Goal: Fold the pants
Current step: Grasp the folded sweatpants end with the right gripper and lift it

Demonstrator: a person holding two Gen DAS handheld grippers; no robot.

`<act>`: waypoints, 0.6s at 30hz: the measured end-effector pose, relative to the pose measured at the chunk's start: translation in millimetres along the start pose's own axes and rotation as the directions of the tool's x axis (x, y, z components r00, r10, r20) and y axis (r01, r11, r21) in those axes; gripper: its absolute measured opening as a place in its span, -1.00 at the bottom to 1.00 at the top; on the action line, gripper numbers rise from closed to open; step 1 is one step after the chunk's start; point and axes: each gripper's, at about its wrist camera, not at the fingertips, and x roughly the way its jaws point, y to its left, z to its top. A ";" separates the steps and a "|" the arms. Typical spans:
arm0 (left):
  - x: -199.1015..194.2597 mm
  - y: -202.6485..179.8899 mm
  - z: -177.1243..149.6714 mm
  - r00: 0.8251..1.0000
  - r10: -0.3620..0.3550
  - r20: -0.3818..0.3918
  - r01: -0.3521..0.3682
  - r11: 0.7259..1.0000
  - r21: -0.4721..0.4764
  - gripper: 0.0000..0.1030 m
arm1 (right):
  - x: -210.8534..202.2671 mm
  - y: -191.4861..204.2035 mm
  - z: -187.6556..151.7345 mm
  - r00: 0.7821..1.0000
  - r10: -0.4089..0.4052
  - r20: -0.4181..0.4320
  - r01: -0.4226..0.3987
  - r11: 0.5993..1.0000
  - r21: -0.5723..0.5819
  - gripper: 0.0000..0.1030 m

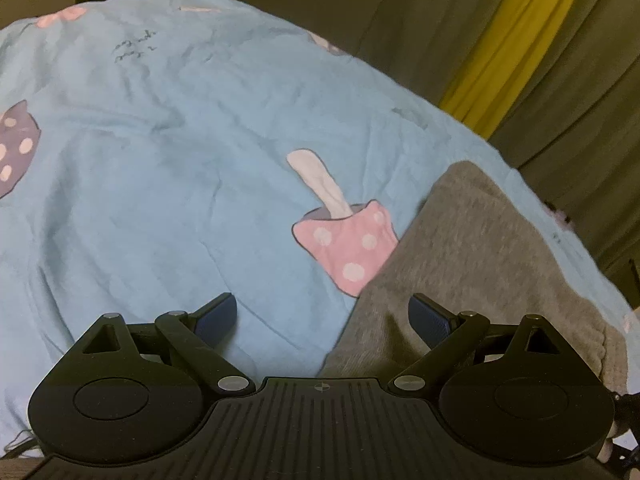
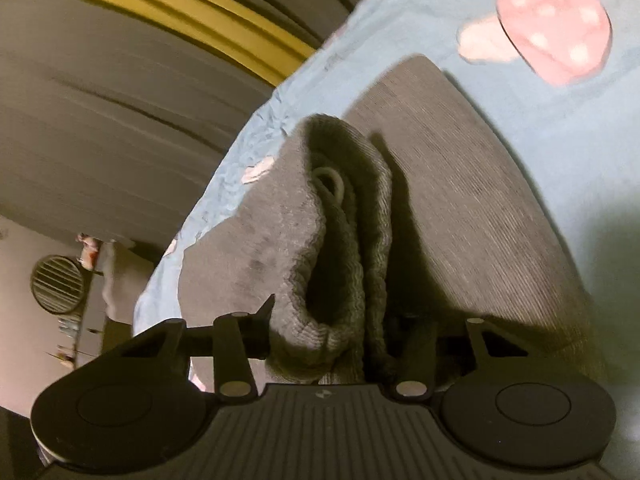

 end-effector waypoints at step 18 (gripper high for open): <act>2.3 2.0 1.5 1.000 -0.003 -0.012 0.003 1.000 -0.007 0.87 | -51.9 82.7 23.5 0.972 0.198 0.127 -0.179 0.973 -0.143 -0.18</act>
